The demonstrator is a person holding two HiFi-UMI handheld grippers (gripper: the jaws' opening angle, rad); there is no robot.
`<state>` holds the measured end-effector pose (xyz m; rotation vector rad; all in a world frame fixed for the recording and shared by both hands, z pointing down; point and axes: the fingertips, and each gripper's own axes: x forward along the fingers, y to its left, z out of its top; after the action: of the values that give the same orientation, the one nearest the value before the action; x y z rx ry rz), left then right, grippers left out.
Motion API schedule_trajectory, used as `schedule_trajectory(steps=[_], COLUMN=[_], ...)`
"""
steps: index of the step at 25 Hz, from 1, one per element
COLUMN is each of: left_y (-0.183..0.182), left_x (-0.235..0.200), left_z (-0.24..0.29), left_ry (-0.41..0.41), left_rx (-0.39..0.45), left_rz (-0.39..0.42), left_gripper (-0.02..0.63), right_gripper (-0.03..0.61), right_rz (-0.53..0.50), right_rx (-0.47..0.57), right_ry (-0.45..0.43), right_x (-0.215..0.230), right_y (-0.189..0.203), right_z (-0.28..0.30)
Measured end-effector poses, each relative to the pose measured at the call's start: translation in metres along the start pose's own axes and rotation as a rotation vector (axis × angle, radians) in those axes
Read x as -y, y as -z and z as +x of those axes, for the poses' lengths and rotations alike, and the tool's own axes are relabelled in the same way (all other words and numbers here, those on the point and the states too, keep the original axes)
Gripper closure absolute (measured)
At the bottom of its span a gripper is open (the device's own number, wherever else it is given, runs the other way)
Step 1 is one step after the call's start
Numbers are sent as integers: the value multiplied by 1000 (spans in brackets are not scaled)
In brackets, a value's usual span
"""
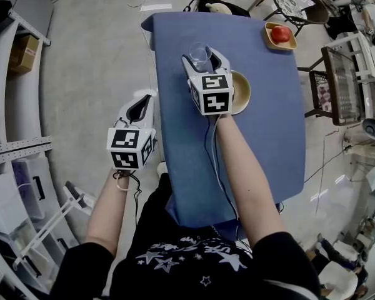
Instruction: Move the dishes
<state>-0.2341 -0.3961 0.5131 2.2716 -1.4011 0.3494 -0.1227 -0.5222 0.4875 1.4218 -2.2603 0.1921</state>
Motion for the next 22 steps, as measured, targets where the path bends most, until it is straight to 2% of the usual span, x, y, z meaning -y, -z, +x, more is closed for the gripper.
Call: schedule_trajectory(steps=[10, 12, 22], left_y=[4, 4, 3], left_x=[6, 6, 17], left_z=[-5, -7, -16], left_ry=[-4, -4, -20], left_rx=[-8, -8, -2], left_rz=[-3, 0, 13], left_gripper=[591, 591, 591], right_gripper=[291, 270, 247], right_rz=[10, 31, 106], right_rx=[3, 5, 51], right_ry=[30, 26, 23], right_x=[9, 8, 13], right_y=[3, 5, -2], right_z=[-7, -10, -39])
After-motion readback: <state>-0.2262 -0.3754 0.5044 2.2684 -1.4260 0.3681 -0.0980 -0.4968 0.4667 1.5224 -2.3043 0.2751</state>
